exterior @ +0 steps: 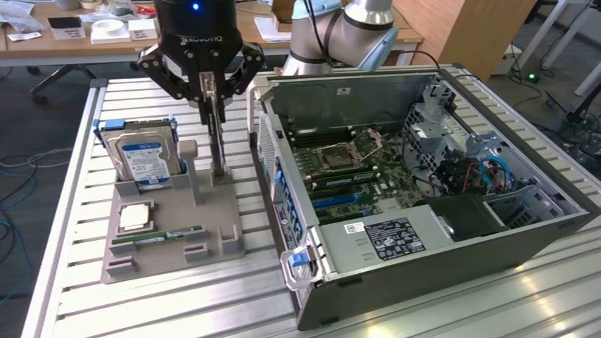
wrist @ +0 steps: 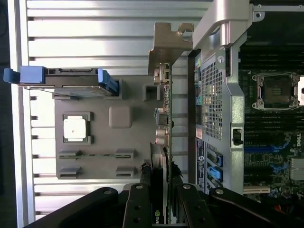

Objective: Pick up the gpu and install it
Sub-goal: 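Pick up the gpu and move the gpu toward the slot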

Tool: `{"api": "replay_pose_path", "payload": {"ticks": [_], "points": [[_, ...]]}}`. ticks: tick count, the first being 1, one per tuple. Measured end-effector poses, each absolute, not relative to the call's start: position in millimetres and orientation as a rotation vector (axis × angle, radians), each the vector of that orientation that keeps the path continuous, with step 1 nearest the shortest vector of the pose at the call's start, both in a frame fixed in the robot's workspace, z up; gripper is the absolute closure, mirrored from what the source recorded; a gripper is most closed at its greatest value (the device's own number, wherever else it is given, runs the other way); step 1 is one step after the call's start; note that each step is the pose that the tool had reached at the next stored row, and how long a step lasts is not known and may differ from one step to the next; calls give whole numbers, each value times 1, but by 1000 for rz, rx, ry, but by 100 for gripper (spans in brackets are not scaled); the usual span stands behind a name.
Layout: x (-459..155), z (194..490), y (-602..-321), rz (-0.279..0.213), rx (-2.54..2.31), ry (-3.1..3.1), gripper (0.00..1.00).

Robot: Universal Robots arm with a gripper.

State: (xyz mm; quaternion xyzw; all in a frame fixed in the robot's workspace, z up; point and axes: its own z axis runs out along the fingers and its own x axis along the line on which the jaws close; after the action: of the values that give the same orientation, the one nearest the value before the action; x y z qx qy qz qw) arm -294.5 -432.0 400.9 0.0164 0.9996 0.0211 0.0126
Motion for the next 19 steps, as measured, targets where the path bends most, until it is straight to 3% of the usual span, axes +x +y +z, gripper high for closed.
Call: {"api": "replay_pose_path", "payload": {"ticks": [19], "points": [[-294,406,-432,65,51,3115,74]]}}
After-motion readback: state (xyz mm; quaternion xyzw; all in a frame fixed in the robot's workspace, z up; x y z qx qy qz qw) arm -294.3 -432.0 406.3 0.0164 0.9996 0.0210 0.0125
